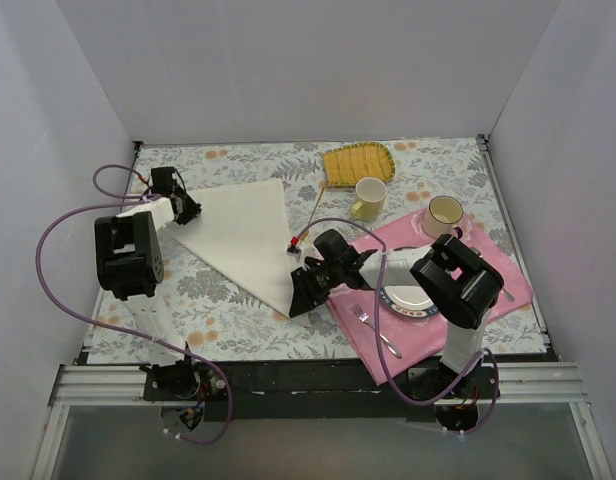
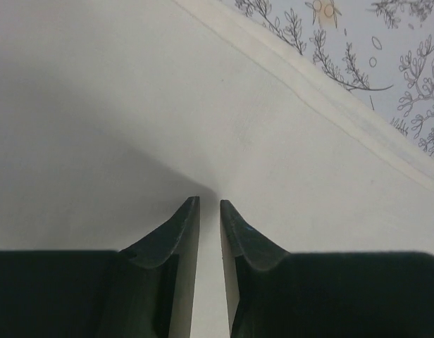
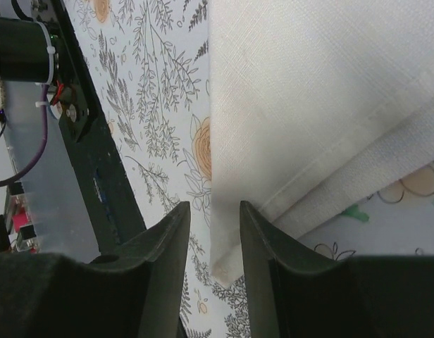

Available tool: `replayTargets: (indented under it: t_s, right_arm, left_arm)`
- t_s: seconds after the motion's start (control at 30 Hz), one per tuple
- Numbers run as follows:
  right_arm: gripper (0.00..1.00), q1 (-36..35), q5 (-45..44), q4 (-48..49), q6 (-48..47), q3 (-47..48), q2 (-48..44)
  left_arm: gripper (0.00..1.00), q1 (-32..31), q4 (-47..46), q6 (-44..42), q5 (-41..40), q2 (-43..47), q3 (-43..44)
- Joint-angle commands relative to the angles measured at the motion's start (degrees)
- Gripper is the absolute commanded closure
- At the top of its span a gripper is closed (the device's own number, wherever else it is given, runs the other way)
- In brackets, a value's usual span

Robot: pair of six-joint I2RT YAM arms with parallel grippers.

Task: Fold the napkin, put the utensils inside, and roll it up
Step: Fold the napkin, then grab a utensil with the right arm

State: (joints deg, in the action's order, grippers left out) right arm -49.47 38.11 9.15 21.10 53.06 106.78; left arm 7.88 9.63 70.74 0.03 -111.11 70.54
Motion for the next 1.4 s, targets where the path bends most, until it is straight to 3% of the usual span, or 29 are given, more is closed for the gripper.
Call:
replayTargets:
  t_s: [0.0, 0.23, 0.33, 0.47, 0.6, 0.7, 0.8, 0.97, 1.1, 1.37]
  right_arm:
    - [0.57, -0.3, -2.9, -0.2, 0.3, -5.5, -3.4]
    - [0.55, -0.7, -3.0, -6.7, -2.5, 1.6, -6.9]
    - [0.52, 0.0, -10.0, -14.3, -6.4, 7.6, -9.0]
    - [0.39, 1.0, -30.0, -35.6, -11.5, 11.2, -12.3]
    - [0.35, 1.0, -37.8, -46.1, -9.1, 7.1, -19.6]
    - [0.33, 1.3, -40.7, -51.0, -3.7, 1.8, -26.9]
    - [0.33, 1.9, -40.7, -51.4, -0.2, -4.0, -33.4]
    - [0.34, 2.1, -42.7, -47.8, 3.7, -5.2, -39.2]
    - [0.36, 4.6, -43.2, -42.6, 2.6, 0.4, -33.1]
    - [0.37, 9.7, -44.6, -48.6, 0.5, 39.6, -5.2]
  left_arm:
    - [0.81, -1.2, -1.9, -1.2, 3.0, -2.0, 2.3]
    - [0.77, -0.9, 0.0, -3.9, 0.7, 0.4, 5.5]
    - [0.7, -0.9, 1.9, -1.6, 2.2, 3.6, 6.5]
    - [0.58, -4.3, 1.7, 2.6, 5.9, 10.9, 2.7]
    - [0.45, -10.4, 2.1, 3.6, 9.7, 16.4, -1.2]
    - [0.43, -14.0, 2.3, 3.7, 11.1, 20.6, -4.1]
    - [0.43, -17.3, 1.5, 3.1, 11.8, 23.9, -7.5]
    - [0.42, -18.3, 1.3, 1.3, 11.7, 26.1, -9.6]
    - [0.43, -18.8, 1.8, 2.2, 13.3, 25.4, -9.9]
    - [0.43, -23.2, 2.8, 5.6, 12.2, 29.6, -14.0]
